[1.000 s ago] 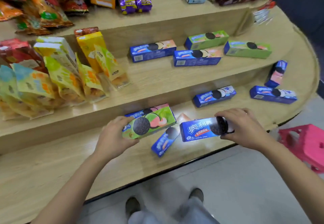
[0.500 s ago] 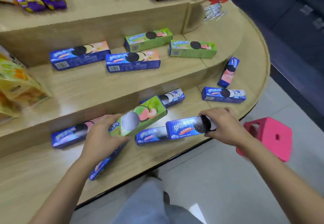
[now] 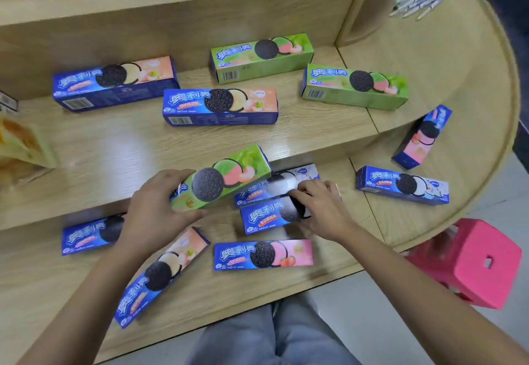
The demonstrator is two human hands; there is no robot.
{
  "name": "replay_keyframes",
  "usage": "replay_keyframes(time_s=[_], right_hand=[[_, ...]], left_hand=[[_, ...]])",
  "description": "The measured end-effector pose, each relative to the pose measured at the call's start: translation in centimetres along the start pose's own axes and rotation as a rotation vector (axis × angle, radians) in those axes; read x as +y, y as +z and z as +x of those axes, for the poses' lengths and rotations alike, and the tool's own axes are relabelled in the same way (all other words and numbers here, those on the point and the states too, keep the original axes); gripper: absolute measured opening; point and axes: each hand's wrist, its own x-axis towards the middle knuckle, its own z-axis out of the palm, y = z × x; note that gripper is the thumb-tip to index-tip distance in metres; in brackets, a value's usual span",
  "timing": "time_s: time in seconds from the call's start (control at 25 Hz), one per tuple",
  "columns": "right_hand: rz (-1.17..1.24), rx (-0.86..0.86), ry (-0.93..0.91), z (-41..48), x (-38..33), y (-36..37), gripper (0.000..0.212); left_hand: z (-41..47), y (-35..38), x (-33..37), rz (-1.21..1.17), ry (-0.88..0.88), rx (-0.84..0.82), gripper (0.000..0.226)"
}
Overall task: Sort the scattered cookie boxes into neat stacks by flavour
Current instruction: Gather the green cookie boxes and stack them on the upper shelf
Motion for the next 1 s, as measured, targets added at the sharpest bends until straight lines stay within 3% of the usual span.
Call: replay_keyframes(time_s=[0.16, 0.4, 0.6, 0.76, 0.88, 1.0], right_hand=[[0.020, -0.047, -0.064, 0.8, 0.3, 3.2, 0.075], [0.037, 0.051, -0.072, 0.5, 1.2, 5.7, 0.071], [0.012, 0.081, -0.079, 0.5, 1.3, 6.3, 0.063], [0.010, -0.003, -0.065, 1.2, 1.1, 5.8, 0.065], [0.184, -0.042, -0.080, 1.6, 1.1, 3.6, 0.064], [0.612, 0.016, -0.059, 2.6, 0.2, -2.1, 0.051]], left_hand=[[-0.5, 0.7, -0.5, -0.010, -0.104, 0.003, 0.067], [-1.6, 1.7, 0.9, -0.061, -0.183, 0.038, 0.066], [-2.5, 1.2, 2.0, -0.086, -0.178, 0.042, 0.065], [-2.3, 0.4, 2.7, -0.051, -0.156, 0.073, 0.064], [-1.6, 0.1, 3.0, 0.001, -0.113, 0.068, 0.065], [0.0, -0.9, 3.9, 0.030, -0.035, 0.072, 0.066]])
